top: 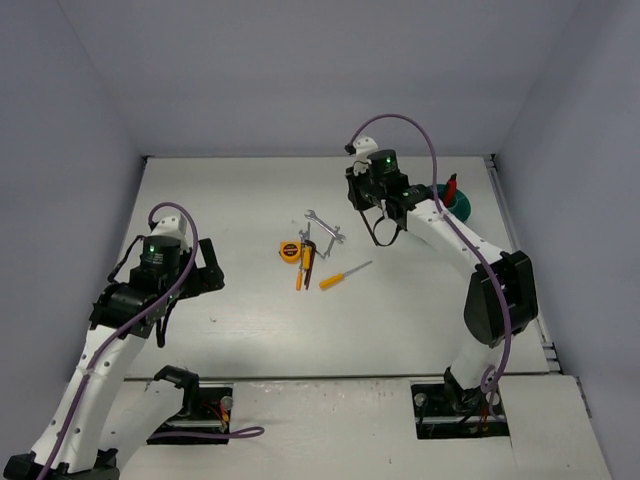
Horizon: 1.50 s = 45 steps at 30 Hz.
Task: Sort the tools into containers
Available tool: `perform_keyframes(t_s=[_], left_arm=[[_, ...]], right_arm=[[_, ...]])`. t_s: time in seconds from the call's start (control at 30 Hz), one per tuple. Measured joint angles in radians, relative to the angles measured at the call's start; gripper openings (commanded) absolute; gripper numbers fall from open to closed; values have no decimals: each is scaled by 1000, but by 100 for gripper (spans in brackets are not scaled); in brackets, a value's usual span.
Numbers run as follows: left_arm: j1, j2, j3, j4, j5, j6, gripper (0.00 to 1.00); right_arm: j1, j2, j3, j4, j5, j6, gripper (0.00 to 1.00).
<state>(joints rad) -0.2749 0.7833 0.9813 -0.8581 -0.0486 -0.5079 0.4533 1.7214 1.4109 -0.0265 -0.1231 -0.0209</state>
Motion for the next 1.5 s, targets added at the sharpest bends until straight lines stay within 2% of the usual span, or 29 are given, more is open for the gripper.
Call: perform_keyframes(t_s=[0.17, 0.3, 0.53, 1.17, 1.5], left_arm=[[0, -38, 0, 0, 0, 0, 88], [0, -73, -4, 0, 0, 0, 88], [0, -99, -12, -3, 0, 0, 88], [0, -43, -12, -3, 0, 1, 88], [0, -46, -12, -3, 0, 0, 88]], right_arm=[[-49, 2, -12, -16, -35, -101, 0], [-149, 2, -4, -16, -69, -163, 0], [-281, 2, 73, 17, -57, -173, 0], [-334, 46, 66, 282, 139, -14, 0], [-337, 107, -27, 370, 173, 69, 0]])
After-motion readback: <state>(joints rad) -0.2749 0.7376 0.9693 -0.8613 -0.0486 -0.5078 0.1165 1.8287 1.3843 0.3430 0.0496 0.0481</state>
